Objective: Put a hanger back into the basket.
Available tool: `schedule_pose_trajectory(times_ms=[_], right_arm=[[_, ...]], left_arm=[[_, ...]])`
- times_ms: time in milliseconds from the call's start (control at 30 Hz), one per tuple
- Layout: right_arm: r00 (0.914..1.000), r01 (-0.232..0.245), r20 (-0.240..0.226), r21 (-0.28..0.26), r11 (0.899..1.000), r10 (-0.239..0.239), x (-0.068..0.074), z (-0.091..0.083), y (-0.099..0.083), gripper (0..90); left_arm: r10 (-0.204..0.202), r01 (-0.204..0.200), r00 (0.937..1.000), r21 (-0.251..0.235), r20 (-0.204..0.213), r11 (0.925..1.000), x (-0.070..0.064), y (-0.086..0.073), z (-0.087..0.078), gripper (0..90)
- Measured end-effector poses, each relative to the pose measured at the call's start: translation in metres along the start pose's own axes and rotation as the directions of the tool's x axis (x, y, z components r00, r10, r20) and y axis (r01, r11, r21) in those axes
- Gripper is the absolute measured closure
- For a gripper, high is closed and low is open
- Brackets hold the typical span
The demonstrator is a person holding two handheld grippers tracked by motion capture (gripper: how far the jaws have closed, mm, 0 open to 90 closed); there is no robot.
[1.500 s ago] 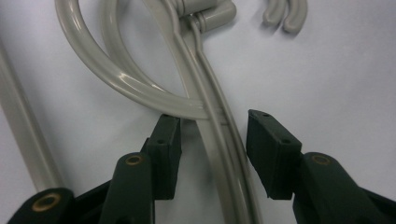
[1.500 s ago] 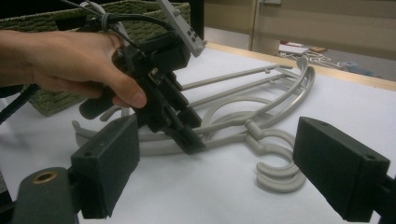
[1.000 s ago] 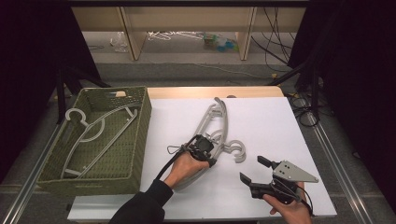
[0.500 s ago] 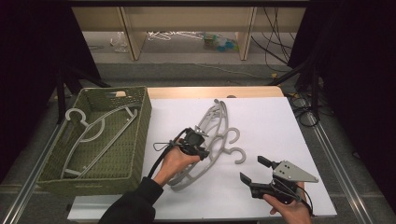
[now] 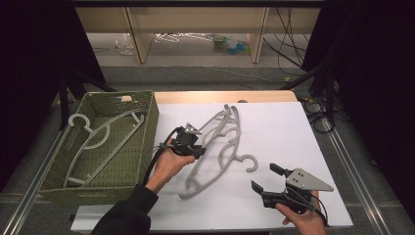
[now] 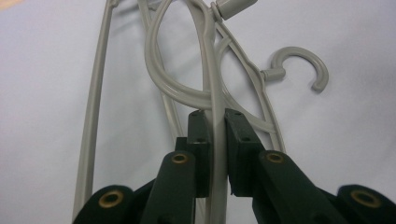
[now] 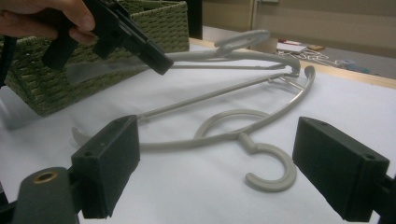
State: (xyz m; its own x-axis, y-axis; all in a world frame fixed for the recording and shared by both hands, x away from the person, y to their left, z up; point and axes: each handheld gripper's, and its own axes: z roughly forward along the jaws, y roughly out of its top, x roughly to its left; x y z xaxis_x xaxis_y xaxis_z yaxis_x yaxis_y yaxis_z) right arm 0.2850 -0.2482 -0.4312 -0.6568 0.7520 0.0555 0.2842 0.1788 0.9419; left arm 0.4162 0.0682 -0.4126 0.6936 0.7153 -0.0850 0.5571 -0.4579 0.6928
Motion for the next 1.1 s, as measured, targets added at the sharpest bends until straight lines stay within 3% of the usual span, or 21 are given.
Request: schedule_pose_trajectory(times_ms=[167,233,300,333,500,567,633,767,1100], right_arm=[[1.0000,0.001,0.002,0.003,1.000,-0.001,0.000,-0.001,0.000,15.9],[1.0000,-0.001,0.000,0.002,1.000,0.001,0.000,0.000,0.000,15.9],[1.0000,0.001,0.002,0.001,1.000,-0.001,0.000,0.000,0.000,15.9],[1.0000,0.000,-0.002,0.000,1.000,0.000,0.000,0.000,0.000,15.9],[1.0000,0.000,0.004,0.003,1.000,0.000,0.000,-0.001,0.000,15.9],[1.0000,0.002,-0.002,0.007,1.000,-0.002,0.000,0.000,0.000,15.9],[0.9999,-0.009,-0.009,-0.012,1.000,0.009,0.000,0.001,0.000,15.9],[1.0000,-0.003,-0.005,0.005,1.000,0.003,0.000,0.000,0.000,15.9],[1.0000,0.000,-0.003,0.005,1.000,0.000,0.000,0.000,0.000,15.9]], left_arm=[[-0.037,0.038,0.9987,-0.025,0.036,0.9990,0.005,0.000,-0.004,81.4],[-0.070,0.074,0.9951,-0.056,0.069,0.9957,0.006,0.002,-0.007,81.4],[-0.081,0.086,0.9937,-0.068,0.077,0.9939,0.007,0.002,-0.009,81.4],[-0.102,0.112,0.9889,-0.089,0.107,0.9897,0.008,0.003,-0.013,81.4],[-0.128,0.145,0.9815,-0.123,0.143,0.9817,0.010,0.005,-0.023,81.4],[-0.144,0.169,0.9750,-0.143,0.169,0.9753,0.010,0.006,-0.028,81.4],[-0.140,0.172,0.9719,-0.165,0.189,0.9711,0.010,0.010,-0.039,81.4],[-0.118,0.160,0.9702,-0.194,0.212,0.9678,0.009,0.014,-0.056,81.4],[-0.087,0.141,0.9739,-0.256,0.209,0.9565,0.012,0.021,-0.097,81.4]])
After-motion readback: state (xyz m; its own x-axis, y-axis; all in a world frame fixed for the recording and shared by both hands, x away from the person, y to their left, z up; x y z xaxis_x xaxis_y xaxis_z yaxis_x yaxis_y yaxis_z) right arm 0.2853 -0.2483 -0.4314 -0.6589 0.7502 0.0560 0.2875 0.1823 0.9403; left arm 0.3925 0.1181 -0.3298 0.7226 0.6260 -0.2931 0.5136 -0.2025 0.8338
